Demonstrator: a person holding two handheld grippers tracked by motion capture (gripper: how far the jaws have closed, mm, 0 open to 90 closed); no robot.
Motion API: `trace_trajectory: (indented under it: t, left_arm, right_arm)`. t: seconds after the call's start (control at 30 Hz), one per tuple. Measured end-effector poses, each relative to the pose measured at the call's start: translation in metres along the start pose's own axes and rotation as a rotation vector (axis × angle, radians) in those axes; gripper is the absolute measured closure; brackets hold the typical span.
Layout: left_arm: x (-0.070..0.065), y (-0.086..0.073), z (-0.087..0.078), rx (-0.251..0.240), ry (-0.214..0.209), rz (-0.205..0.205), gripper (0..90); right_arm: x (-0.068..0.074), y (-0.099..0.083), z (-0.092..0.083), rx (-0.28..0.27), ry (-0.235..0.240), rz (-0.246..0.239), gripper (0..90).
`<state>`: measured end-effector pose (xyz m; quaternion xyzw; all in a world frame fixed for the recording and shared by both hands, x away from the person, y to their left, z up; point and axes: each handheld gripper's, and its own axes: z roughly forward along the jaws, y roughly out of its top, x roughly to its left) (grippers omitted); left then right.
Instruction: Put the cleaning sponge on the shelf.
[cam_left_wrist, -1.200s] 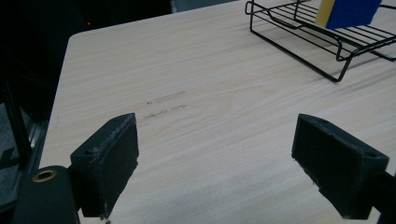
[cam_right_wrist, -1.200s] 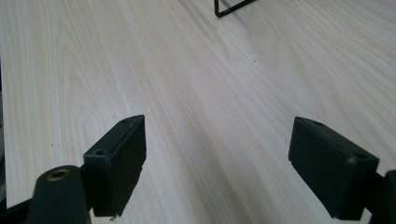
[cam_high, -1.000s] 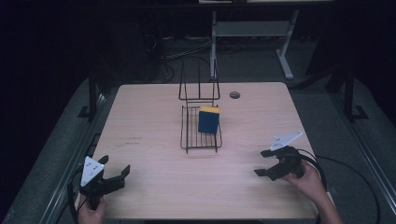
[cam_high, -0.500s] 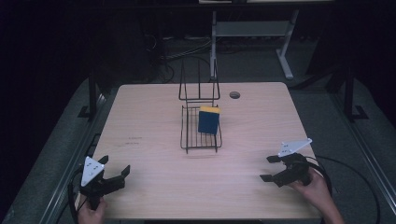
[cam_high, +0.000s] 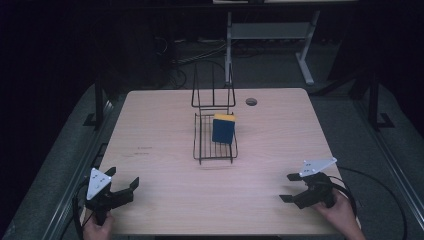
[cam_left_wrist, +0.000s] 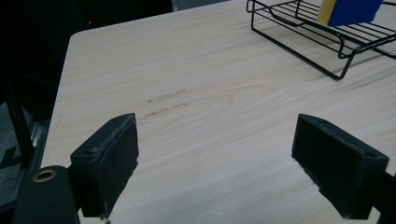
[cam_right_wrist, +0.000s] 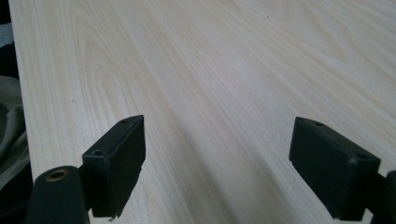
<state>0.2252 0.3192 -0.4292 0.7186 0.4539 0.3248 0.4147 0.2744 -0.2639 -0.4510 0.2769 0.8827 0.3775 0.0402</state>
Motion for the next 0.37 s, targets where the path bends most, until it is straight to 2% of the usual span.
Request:
trace_trajectory:
  t: [0.2, 0.37]
  left_arm:
    - [-0.001, 0.0, 0.0, -0.001, 0.0, 0.001, 14.1]
    - [-0.001, 0.0, 0.0, 0.003, -0.003, 0.003, 14.1]
  right_arm:
    - [0.008, -0.004, -0.001, -0.002, -0.011, -0.007, 18.1]
    - [0.015, -0.006, -0.004, -0.008, -0.042, -0.02, 17.5]
